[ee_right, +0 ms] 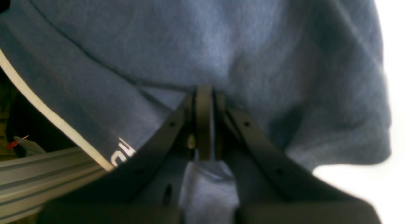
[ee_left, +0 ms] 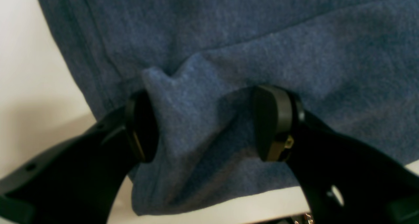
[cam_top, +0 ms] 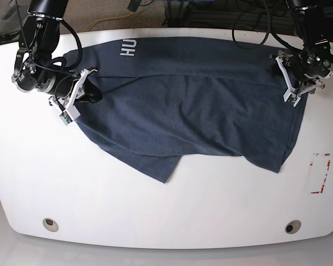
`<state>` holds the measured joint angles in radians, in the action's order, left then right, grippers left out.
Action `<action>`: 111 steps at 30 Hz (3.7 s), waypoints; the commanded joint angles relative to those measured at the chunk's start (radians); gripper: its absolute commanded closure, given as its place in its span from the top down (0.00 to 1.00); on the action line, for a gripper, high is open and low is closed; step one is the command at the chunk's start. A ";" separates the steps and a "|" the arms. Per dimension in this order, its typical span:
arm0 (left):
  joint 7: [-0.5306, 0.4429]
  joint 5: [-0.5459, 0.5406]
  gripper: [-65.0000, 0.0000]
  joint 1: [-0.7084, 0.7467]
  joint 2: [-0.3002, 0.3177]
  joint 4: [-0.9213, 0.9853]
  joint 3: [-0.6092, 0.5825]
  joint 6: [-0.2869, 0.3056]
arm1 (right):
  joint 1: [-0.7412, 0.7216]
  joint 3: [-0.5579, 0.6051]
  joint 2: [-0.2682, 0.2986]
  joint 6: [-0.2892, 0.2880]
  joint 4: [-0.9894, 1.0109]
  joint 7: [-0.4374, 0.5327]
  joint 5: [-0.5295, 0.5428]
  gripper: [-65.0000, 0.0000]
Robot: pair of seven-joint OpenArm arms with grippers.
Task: Fold the T-shirt properly
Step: 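Grasp the shirt edge with both grippers and smooth it flat, then move the left gripper along the shirt side and grasp the hem corner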
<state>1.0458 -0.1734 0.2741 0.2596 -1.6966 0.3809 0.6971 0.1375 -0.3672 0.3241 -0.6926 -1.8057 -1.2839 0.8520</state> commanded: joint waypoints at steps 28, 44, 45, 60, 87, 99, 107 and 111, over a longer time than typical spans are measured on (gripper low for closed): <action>-0.065 0.015 0.61 0.038 0.005 0.022 -0.004 0.001 | -0.008 0.001 -0.013 -0.006 0.131 0.026 -0.172 0.58; -0.066 0.016 0.61 0.038 0.005 0.042 -0.004 0.001 | -0.011 -0.006 -0.036 -0.006 0.131 0.053 -0.152 0.00; -0.066 0.016 0.61 0.038 0.005 0.042 -0.004 0.001 | -0.009 -0.008 -0.036 -0.006 0.129 0.063 -0.152 0.00; -0.066 0.018 0.61 0.063 0.010 0.045 -0.021 0.001 | -0.046 -0.172 -0.046 -0.006 0.129 0.071 -0.079 0.00; -0.060 -0.116 0.62 0.035 0.004 -0.110 0.030 0.001 | -0.427 -0.223 0.076 -0.006 0.456 0.079 -0.259 0.55; -0.060 -0.116 0.62 0.040 0.004 -0.191 0.034 0.001 | -0.637 -0.023 0.076 -0.006 0.906 0.384 -0.455 0.55; -0.060 -0.114 0.62 0.040 0.004 -0.190 0.109 0.001 | -0.612 0.037 0.022 -0.006 0.933 0.441 -0.460 0.55; -0.060 -0.113 0.62 0.038 0.005 -0.190 0.109 0.001 | -0.600 0.037 -0.009 -0.006 0.933 0.444 -0.465 0.55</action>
<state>1.0019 -0.2745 0.3187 0.2531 -1.8694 0.4873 0.6971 -0.4435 -0.3260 0.3065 -0.6964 -0.8562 -0.8490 0.3809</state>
